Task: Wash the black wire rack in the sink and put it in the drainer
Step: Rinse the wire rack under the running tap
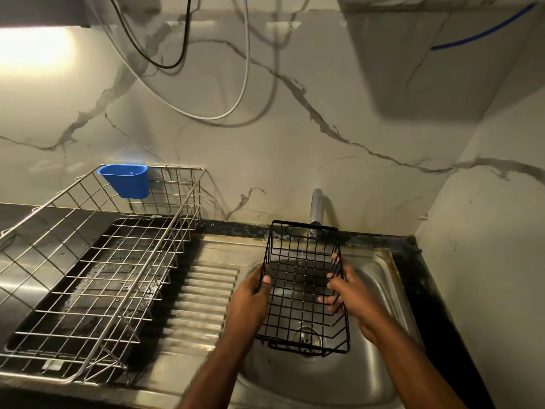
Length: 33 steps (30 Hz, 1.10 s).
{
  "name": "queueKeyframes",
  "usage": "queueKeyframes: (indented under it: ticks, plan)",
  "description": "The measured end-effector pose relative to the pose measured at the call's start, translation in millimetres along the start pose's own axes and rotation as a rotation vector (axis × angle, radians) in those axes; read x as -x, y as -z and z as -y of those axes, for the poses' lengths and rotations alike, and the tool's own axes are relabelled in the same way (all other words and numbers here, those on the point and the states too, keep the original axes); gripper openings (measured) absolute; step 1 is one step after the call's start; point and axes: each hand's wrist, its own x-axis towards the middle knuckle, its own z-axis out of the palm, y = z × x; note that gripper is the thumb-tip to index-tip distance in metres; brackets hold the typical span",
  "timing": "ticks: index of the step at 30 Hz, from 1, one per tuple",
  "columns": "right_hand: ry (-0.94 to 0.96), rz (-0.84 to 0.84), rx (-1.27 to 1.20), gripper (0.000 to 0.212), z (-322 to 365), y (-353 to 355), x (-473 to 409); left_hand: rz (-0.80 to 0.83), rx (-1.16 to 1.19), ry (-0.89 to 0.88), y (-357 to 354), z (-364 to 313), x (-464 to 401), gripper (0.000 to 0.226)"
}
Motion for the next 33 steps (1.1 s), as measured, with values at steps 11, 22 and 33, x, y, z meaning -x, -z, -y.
queueKeyframes:
  ticks: [11, 22, 33]
  plan:
    - [-0.007, 0.041, 0.015, 0.07, 4, -8, -9, -0.026, 0.058, 0.036, 6, -2, 0, 0.058]
    - [-0.022, 0.047, 0.018, 0.068, 5, -12, -17, -0.031, 0.069, 0.067, 7, -1, -8, 0.053]
    - [-0.022, 0.035, 0.025, 0.069, 2, -6, -20, 0.0, 0.086, 0.05, 0, 1, -12, 0.06]
